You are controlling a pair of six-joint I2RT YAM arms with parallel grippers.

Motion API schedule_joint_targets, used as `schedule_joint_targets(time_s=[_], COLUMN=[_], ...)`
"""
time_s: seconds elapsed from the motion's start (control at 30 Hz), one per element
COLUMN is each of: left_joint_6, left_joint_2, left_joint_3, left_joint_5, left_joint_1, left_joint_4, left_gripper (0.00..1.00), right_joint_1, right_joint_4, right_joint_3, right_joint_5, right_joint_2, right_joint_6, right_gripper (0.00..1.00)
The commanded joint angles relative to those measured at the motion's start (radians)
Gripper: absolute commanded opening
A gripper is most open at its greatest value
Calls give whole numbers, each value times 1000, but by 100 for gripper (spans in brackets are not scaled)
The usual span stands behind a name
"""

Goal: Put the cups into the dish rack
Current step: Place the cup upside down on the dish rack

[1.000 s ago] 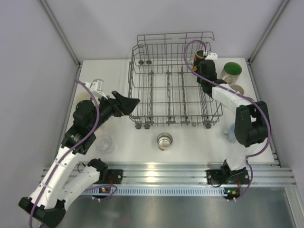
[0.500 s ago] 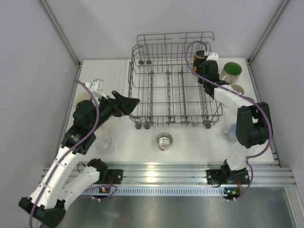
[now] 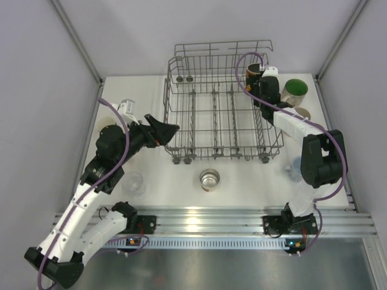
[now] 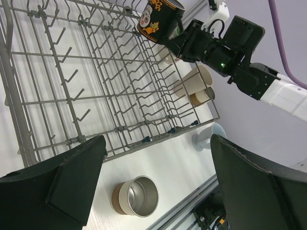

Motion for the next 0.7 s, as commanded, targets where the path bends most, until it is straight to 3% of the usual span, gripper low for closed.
schedule_joint_targets(time_s=[0.0,0.17,0.37,0.67], left_joint_6=[-5,-5,-2,-3], left_joint_2=[11,23,29,46], left_joint_3=[28,23,22,20], left_joint_5=[6,5,-1,2], left_joint_1=[-4,-4,-3,-3], left_joint_4=[25,25,24,25], left_gripper=[96,96,96,96], right_joint_1=[-38,-57,-64,-64], right_joint_4=[146,254,345,359], right_joint_3=[39,-19,-62,-28], right_joint_5=[9,-96,-103,-121], right_joint_2=[-63,-89,-129,-145], right_joint_6=[-40,-29,-23,-47], right_gripper=[0,0,0,0])
